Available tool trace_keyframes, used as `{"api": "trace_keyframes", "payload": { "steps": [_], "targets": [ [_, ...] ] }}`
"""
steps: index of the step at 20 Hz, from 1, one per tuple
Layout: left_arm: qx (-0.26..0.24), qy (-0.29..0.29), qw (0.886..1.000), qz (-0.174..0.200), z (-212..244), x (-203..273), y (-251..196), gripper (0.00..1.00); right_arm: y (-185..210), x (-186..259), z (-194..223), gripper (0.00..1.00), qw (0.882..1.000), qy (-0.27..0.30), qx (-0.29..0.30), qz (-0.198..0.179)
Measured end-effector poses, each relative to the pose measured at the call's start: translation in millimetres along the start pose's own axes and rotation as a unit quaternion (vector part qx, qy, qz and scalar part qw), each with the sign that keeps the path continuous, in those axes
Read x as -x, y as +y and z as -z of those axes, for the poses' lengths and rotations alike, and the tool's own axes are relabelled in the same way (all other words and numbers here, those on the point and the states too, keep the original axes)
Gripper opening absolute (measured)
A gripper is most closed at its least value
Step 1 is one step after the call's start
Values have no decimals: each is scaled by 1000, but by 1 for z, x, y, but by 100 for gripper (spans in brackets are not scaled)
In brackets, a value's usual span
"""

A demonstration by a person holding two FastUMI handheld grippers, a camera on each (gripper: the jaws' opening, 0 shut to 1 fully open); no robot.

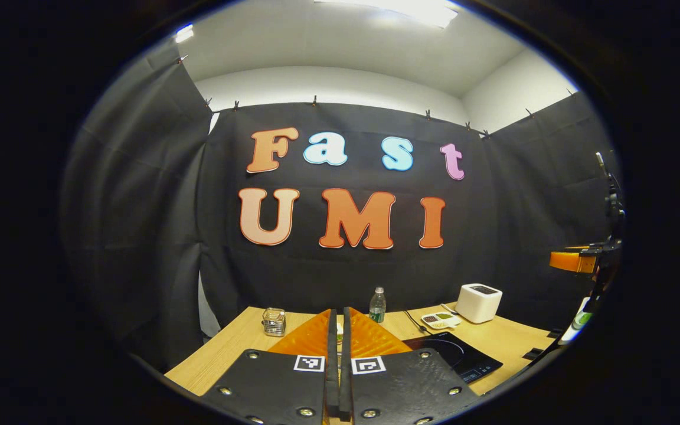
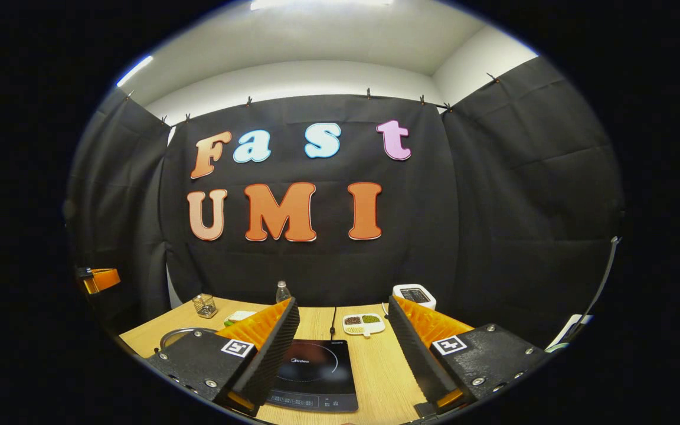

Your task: First push the handle of the pot to place it horizontally, then grasp the pot with both hands and set it on the induction cooktop.

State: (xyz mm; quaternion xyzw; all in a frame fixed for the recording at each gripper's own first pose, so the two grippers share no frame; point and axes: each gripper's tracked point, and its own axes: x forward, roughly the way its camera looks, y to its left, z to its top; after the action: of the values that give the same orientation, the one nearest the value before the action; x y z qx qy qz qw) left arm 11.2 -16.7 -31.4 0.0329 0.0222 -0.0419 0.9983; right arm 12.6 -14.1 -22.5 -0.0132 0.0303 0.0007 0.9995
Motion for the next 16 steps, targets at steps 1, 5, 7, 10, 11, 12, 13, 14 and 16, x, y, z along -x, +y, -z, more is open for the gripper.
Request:
{"api": "trace_keyframes", "payload": {
  "steps": [1, 5, 7, 10, 11, 12, 13, 14, 16],
  "targets": [
    [-2, 6, 1000, 3, 5, 2, -1, 2, -1, -1, 0, 94, 1000, -1, -2, 1],
    [-7, 23, 1000, 4, 23, 7, -2, 2, -1, 1, 2, 94, 1000, 1, -7, 1],
    [-2, 30, 1000, 5, 32, 9, -2, 2, -2, 2, 2, 94, 1000, 3, -5, 1],
    [-2, 46, 999, 0, 47, 5, 4, 2, -5, 3, 3, 94, 1000, 1, -3, 3],
    [-2, 52, 999, -1, 54, 7, 5, 2, -5, 2, 2, 94, 1000, 0, -3, 4],
    [-2, 58, 998, -2, 60, 10, 6, 2, -5, 3, 3, 94, 1000, 1, -4, 5],
    [-4, 65, 998, -1, 67, 13, 6, 2, -6, 3, 4, 94, 1000, 1, -5, 5],
    [-6, 73, 997, -1, 77, 16, 6, 2, -5, 2, 6, 94, 1000, 3, -6, 5],
    [-6, 89, 996, -2, 94, 19, 9, 2, -6, 1, 8, 94, 1000, 6, -8, 6]
  ]
}}
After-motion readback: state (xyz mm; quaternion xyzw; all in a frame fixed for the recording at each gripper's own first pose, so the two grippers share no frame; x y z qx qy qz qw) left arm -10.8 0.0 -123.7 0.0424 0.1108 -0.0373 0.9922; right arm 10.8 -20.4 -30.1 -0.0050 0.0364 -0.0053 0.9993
